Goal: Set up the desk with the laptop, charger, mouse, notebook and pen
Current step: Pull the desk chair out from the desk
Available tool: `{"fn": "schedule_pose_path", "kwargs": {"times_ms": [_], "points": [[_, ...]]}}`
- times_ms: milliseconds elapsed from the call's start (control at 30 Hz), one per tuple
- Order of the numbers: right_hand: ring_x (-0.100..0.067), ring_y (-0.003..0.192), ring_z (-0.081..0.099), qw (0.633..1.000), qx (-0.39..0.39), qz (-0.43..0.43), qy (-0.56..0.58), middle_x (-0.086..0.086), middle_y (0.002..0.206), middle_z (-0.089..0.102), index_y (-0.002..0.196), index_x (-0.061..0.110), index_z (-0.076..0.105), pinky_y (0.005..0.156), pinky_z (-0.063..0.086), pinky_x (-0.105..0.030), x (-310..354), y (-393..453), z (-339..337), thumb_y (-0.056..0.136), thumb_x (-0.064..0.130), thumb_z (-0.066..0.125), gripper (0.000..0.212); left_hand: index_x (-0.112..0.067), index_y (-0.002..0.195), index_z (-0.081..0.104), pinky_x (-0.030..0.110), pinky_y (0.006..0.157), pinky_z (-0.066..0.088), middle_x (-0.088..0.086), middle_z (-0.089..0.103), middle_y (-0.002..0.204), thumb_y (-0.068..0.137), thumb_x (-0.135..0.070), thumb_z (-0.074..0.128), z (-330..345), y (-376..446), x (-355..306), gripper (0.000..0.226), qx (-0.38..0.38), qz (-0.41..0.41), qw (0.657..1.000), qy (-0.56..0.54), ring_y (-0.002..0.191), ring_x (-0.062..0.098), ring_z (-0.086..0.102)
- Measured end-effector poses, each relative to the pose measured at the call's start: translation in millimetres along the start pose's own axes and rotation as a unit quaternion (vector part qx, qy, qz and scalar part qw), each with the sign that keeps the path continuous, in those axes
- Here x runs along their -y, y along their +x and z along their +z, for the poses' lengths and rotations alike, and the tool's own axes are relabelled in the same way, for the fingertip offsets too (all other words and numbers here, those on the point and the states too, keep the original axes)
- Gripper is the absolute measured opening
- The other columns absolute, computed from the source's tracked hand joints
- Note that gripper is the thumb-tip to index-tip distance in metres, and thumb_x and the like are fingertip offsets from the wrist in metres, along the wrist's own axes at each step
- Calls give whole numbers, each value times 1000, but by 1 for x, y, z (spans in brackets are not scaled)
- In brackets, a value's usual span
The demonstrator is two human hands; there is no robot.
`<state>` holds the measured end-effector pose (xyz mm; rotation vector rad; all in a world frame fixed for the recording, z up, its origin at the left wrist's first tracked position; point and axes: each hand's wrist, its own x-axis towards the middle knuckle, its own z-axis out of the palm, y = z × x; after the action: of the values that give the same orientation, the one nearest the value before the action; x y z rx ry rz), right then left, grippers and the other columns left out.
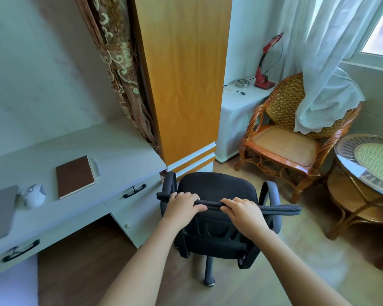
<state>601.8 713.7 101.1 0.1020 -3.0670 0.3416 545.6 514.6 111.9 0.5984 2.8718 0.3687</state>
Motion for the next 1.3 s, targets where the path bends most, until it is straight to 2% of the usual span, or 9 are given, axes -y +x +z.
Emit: {"fn": "schedule_pose_path", "kwargs": {"times_ms": [200, 300, 500, 667, 800, 933, 1000, 1100, 1300], "points": [[-24, 90, 57, 1000, -9, -7, 9, 2, 92, 62, 119, 32, 55, 69, 38, -32, 32, -21, 6, 98, 45, 36, 32, -20, 120, 55, 48, 111, 21, 1, 61, 119, 94, -56, 40, -1, -26, 17, 47, 29, -8, 999, 41, 117, 25, 49], [-26, 85, 57, 999, -41, -12, 6, 2, 88, 61, 118, 32, 55, 63, 35, -31, 61, -39, 17, 97, 46, 35, 32, -20, 116, 56, 48, 109, 23, 2, 62, 116, 93, -56, 42, -8, -45, 40, 45, 36, 12, 998, 47, 115, 25, 50], [-29, 79, 56, 997, -81, -7, 20, 0, 88, 62, 118, 32, 55, 63, 37, -33, 119, -86, 32, 96, 46, 39, 30, -22, 116, 57, 48, 113, 21, 0, 62, 116, 93, -52, 46, -19, -98, 74, 40, 65, 34, 997, 26, 117, 22, 49], [-25, 52, 54, 995, -92, -13, -26, 3, 63, 57, 95, 30, 64, 47, 28, -26, 159, -127, 40, 87, 45, 49, 23, -23, 112, 56, 47, 110, 24, -3, 60, 111, 94, -52, 44, -18, -155, 92, 36, 82, 38, 995, 45, 114, 21, 49], [-23, 46, 52, 992, -115, -28, -29, 4, 58, 56, 89, 28, 66, 47, 29, -27, 182, -166, 42, 82, 44, 55, 20, -24, 116, 54, 45, 110, 26, -3, 60, 116, 94, -55, 40, -8, -210, 96, 40, 64, 20, 995, 71, 116, 20, 49], [-24, 50, 54, 994, -96, -59, -15, 3, 62, 59, 94, 27, 67, 51, 30, -28, 201, -205, 46, 84, 41, 57, 20, -22, 119, 52, 47, 112, 22, 0, 58, 118, 95, -54, 38, 4, -272, 93, 43, 47, -16, 996, 80, 120, 23, 46], [-28, 65, 59, 993, -92, -79, -1, 0, 77, 64, 106, 27, 65, 58, 34, -33, 210, -223, 46, 91, 42, 51, 25, -21, 120, 52, 48, 113, 20, 2, 58, 119, 95, -53, 38, 8, -301, 90, 43, 46, -41, 996, 68, 121, 24, 45], [-29, 92, 58, 993, -41, -108, 35, -1, 101, 63, 124, 32, 52, 74, 38, -36, 224, -245, 43, 97, 46, 37, 34, -20, 121, 53, 48, 113, 20, 2, 58, 119, 95, -52, 39, 12, -342, 88, 43, 34, -77, 995, 54, 121, 24, 45], [-28, 87, 60, 981, -24, -189, 42, 0, 98, 64, 122, 31, 54, 71, 40, -35, 254, -295, 45, 97, 46, 37, 34, -21, 121, 53, 47, 114, 19, 0, 59, 118, 95, -52, 40, 29, -430, 86, 43, -5, -148, 988, 37, 119, 22, 46]]}}
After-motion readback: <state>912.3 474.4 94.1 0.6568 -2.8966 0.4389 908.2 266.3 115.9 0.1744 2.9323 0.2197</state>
